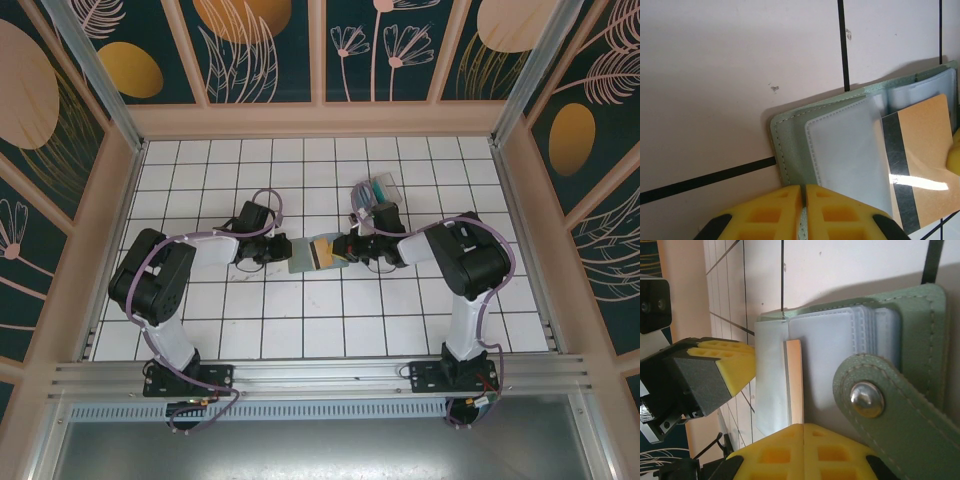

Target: Put the credit cards into the card holder

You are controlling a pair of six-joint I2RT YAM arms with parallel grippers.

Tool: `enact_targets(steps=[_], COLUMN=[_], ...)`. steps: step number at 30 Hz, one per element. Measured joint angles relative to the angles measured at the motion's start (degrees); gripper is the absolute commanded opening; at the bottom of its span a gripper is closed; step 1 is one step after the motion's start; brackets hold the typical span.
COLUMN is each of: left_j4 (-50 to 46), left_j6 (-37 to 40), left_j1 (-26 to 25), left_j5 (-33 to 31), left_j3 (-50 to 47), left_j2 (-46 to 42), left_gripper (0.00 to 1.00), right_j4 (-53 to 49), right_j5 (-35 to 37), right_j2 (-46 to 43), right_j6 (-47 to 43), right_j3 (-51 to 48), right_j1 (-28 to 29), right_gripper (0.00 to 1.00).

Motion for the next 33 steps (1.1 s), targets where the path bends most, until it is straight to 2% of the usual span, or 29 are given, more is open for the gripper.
enact_targets(steps=[15,26,33], left_j4=[-0.35,-0.72,-0.68], left_j6=[1.49,3.02,3.17], left_j1=[-0.07,-0.17,-0.15], left_j5=[-2.43,-4.37,-4.74], left_j3=[0.74,1.66,1.66], left_j2=[0.26,0.70,0.70], left_gripper=[0.11,0.09,0.08], right_j4=[4.50,-1.99,2.60], right_j5=[0.04,2.19,5.60], right_j2=[1.18,1.18,1.18], right_j6=[3.15,-3.67,0.59], right_j3=[0.63,4.20,1.95], right_j1=[0.17,0.42,2.60], right_gripper=[0.00,0.00,0.00])
